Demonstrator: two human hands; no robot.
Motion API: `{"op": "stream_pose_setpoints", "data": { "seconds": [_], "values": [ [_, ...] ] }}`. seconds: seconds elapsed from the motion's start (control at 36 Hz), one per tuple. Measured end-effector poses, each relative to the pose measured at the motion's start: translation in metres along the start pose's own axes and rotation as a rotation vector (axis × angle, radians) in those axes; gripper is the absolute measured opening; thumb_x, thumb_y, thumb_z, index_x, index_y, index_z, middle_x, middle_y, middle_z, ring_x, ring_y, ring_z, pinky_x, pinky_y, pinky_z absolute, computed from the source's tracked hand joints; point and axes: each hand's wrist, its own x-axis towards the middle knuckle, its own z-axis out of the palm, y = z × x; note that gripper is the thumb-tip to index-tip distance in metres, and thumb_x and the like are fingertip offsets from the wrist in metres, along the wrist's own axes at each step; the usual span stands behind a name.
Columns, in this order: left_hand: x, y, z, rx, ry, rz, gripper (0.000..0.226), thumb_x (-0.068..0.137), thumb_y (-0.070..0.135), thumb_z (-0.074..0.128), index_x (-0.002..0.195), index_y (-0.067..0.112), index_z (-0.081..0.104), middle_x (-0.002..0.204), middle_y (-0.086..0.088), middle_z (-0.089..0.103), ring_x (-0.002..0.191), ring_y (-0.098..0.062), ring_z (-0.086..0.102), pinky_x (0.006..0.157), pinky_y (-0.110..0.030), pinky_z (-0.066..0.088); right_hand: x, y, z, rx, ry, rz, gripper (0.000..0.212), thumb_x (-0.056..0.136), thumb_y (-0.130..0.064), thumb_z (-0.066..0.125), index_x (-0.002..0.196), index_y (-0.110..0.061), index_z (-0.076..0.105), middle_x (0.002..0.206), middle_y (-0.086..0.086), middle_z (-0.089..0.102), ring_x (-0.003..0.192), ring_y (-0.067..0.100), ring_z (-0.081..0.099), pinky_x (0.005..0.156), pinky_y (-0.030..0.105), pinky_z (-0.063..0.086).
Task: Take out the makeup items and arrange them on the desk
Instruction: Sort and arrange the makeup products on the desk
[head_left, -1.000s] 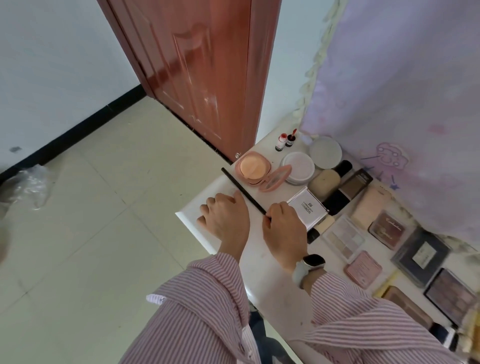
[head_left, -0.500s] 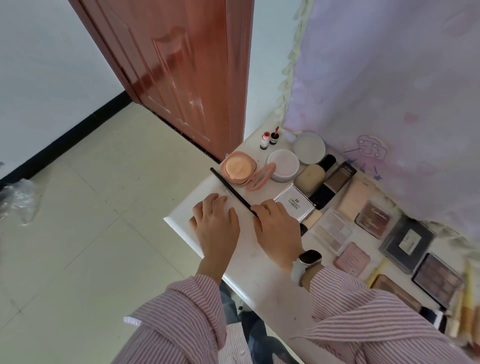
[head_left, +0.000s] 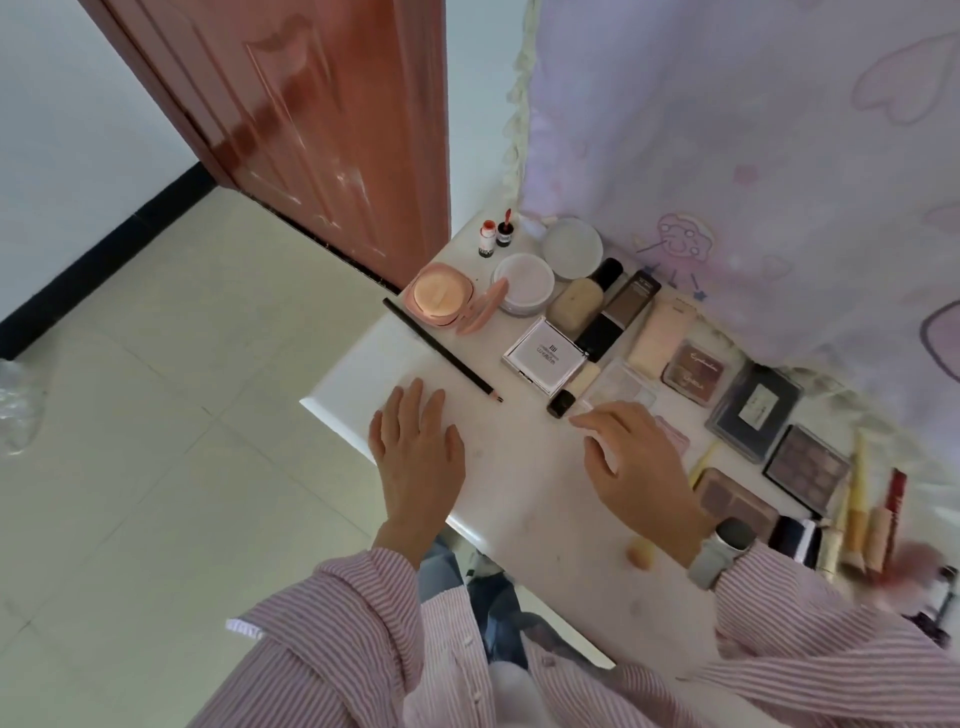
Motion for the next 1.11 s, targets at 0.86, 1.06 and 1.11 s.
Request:
{"op": "stream_pose_setpoints", "data": {
  "seconds": [0.86,1.06,1.11],
  "values": [
    [-0.023,-0.024,-0.030,0.038,-0.327,0.262,0.053,0.087,0.042,0.045,0.137,0.024,0.045,0.149,0.001,0.034,0.138,-0.025,0.029,0.106,-0.048,0.025,0.012,-0.062,-0.043,-0.008,0.222,-0.160,0.018,0.088,-0.012,0.049,0.098,-0.004,0.061,0.093,0.009,0.060,0.080,0.017,0.055,0.071,0.026,0.049],
    [-0.007,-0.033,-0.047,-0.216,-0.276,0.123,0.040,0.091,0.014,0.050,0.131,0.014,0.049,0.137,-0.002,0.048,0.129,-0.021,0.038,0.104,-0.038,0.029,0.039,-0.108,-0.037,0.643,0.470,0.302,0.016,0.086,0.000,0.054,0.090,-0.016,0.056,0.083,0.000,0.056,0.067,0.003,0.053,0.064,0.013,0.045],
    [-0.007,-0.041,-0.050,-0.211,-0.209,0.060,0.040,0.090,0.012,0.051,0.129,0.012,0.049,0.135,-0.005,0.048,0.128,-0.023,0.039,0.104,-0.040,0.030,0.038,-0.110,-0.025,0.848,0.428,0.466,0.020,0.087,0.000,0.054,0.086,-0.020,0.055,0.079,-0.002,0.058,0.066,0.006,0.059,0.066,0.017,0.050]
  ]
}}
